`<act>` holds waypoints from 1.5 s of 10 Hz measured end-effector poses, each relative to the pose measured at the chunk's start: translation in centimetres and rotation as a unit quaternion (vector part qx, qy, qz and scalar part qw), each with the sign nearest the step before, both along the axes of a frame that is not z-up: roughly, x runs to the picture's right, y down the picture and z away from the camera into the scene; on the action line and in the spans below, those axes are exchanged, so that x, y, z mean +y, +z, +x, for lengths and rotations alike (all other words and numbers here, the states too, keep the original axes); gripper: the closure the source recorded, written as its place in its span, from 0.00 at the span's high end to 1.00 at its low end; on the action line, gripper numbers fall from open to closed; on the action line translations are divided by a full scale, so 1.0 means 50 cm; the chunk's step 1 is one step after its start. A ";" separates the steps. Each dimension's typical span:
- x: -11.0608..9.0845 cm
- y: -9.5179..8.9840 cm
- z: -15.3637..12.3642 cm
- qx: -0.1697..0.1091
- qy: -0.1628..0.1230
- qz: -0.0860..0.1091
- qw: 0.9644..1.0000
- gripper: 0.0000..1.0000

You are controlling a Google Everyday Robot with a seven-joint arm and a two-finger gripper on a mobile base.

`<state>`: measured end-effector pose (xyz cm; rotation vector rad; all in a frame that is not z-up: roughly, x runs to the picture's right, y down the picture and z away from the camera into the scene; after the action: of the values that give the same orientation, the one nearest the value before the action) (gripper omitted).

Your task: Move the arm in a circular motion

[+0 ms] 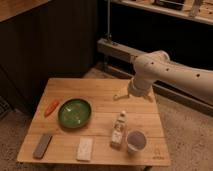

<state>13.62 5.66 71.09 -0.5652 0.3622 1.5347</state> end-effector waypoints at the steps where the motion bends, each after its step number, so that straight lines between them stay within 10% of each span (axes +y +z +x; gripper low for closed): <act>1: 0.005 -0.004 -0.002 -0.002 -0.003 0.000 1.000 1.00; 8: 0.083 -0.100 -0.010 -0.023 -0.033 0.007 0.999 1.00; 15: 0.062 -0.118 -0.167 -0.052 -0.084 0.009 0.995 1.00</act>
<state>5.26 8.74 65.20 -0.5831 0.3073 1.3399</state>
